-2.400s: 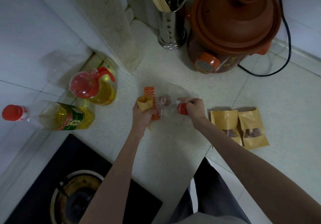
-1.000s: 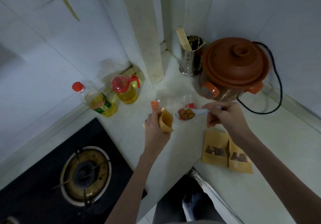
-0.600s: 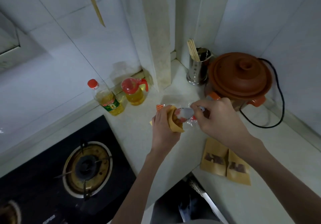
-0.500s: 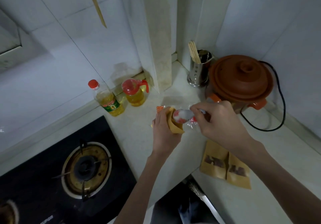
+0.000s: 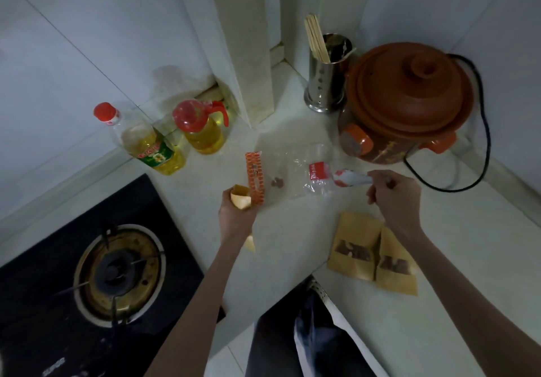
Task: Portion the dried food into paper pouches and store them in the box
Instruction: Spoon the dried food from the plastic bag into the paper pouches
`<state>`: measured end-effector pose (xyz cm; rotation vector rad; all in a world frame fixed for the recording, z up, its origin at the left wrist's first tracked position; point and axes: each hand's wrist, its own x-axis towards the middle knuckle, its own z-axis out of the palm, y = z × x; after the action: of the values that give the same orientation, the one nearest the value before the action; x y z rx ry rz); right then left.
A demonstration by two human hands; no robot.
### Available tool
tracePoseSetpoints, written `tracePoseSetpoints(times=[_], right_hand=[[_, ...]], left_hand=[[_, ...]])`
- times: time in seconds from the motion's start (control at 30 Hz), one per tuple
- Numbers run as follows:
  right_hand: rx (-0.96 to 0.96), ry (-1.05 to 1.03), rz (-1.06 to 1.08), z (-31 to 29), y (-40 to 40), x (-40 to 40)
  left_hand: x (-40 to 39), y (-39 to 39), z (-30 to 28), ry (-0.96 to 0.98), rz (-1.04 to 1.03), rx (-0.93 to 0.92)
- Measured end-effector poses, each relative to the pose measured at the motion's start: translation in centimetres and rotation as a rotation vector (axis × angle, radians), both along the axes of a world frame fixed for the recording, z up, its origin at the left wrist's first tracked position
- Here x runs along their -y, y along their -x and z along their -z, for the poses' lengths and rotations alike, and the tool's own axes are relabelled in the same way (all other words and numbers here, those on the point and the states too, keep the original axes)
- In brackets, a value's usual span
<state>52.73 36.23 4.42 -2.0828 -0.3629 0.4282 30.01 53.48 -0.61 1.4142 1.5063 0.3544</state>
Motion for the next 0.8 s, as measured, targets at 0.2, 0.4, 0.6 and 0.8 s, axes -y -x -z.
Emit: tracePoseSetpoints(times=[0.2, 0.4, 0.6, 0.8], right_hand=[[0.127, 0.072, -0.099, 2.6, -1.5, -1.9], [0.201, 0.095, -0.213, 4.1, -1.6, -4.7], [0.070, 0.060, -0.325, 4.6, -1.0, -5.3], [0.001, -0.085, -0.352, 2.6, -0.2, -4.5]], left_hand=[[-3.7, -3.3, 0.9, 0.037, 0.008, -0.115], [-4.2, -4.7, 2.2, 0.091, -0.020, -0.128], [-4.2, -4.5, 2.6, 0.189, -0.054, -0.063], [-3.7, -4.2, 1.1, 0.137, -0.039, 0.102]])
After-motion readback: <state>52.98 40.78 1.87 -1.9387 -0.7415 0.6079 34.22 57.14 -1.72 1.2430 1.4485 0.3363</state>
